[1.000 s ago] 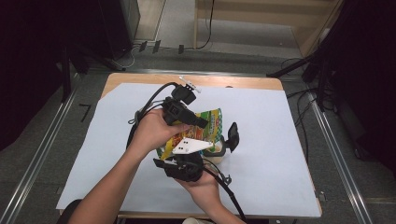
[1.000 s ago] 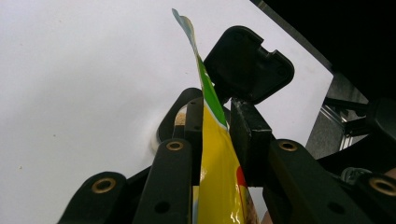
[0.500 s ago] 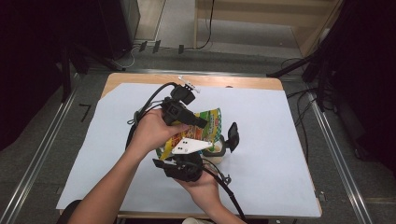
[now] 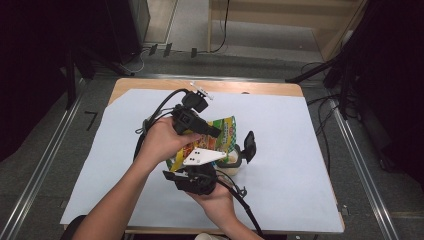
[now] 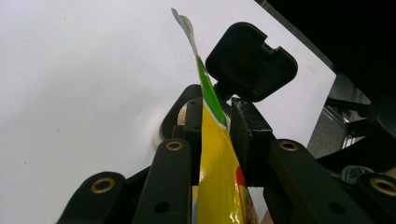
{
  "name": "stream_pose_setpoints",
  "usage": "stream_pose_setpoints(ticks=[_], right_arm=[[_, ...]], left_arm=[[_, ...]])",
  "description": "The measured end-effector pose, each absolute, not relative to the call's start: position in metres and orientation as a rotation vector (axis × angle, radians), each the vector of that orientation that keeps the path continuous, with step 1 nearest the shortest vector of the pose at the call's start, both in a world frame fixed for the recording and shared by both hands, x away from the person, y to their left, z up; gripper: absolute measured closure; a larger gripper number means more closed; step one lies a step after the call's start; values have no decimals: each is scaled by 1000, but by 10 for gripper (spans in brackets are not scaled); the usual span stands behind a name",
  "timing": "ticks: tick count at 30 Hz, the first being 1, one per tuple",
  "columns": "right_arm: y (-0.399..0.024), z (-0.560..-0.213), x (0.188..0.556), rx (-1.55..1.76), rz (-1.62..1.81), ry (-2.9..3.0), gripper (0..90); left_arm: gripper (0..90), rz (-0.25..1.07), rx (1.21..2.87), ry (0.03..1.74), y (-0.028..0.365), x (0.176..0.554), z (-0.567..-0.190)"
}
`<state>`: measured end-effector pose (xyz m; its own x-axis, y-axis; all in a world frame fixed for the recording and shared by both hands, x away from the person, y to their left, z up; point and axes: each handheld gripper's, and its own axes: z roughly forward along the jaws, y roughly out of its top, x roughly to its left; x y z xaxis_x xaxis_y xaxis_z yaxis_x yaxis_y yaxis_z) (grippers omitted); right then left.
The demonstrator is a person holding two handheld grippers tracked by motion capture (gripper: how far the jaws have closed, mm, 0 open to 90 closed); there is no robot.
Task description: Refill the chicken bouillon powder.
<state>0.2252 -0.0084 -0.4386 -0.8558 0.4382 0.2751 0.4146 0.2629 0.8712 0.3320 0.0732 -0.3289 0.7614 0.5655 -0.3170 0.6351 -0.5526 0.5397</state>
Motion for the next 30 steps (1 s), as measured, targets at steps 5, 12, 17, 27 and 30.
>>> stream_pose_setpoints(ticks=[5,12,17,27,30], right_arm=[[-8,-439,225,838,1696,2481,710],[-8,-439,225,841,1697,2482,709],[-8,-440,225,841,1692,2479,714],[-9,-442,226,839,1686,2477,720],[-9,-442,227,841,1688,2478,720]], left_arm=[[775,-139,2307,893,73,332,-329],[776,-137,2308,891,72,331,-329],[776,-131,2307,888,72,330,-329],[774,-117,2316,885,70,329,-329],[775,-120,2313,887,70,329,-329]])
